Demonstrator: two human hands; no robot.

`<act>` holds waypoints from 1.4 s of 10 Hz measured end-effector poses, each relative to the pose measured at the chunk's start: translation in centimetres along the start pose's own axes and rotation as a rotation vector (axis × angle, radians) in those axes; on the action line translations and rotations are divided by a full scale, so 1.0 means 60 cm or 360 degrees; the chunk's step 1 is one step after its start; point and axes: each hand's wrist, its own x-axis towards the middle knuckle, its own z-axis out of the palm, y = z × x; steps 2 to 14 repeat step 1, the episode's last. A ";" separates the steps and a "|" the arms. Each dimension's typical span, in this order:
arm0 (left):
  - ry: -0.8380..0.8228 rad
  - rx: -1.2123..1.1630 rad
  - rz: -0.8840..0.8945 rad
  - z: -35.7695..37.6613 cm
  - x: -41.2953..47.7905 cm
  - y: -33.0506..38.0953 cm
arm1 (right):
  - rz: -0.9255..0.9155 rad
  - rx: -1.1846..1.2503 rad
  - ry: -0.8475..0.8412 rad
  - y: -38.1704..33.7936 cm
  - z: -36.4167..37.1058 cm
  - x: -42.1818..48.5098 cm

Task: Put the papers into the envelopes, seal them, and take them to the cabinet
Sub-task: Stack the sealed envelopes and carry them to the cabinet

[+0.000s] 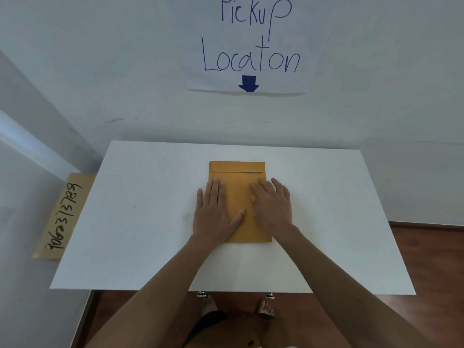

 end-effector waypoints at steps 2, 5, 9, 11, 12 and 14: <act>0.0027 -0.0021 0.0011 -0.003 0.001 -0.001 | 0.0020 0.0391 0.0335 -0.011 -0.069 0.011; 0.0027 -0.0021 0.0011 -0.003 0.001 -0.001 | 0.0020 0.0391 0.0335 -0.011 -0.069 0.011; 0.0027 -0.0021 0.0011 -0.003 0.001 -0.001 | 0.0020 0.0391 0.0335 -0.011 -0.069 0.011; 0.0027 -0.0021 0.0011 -0.003 0.001 -0.001 | 0.0020 0.0391 0.0335 -0.011 -0.069 0.011; 0.0027 -0.0021 0.0011 -0.003 0.001 -0.001 | 0.0020 0.0391 0.0335 -0.011 -0.069 0.011; 0.0027 -0.0021 0.0011 -0.003 0.001 -0.001 | 0.0020 0.0391 0.0335 -0.011 -0.069 0.011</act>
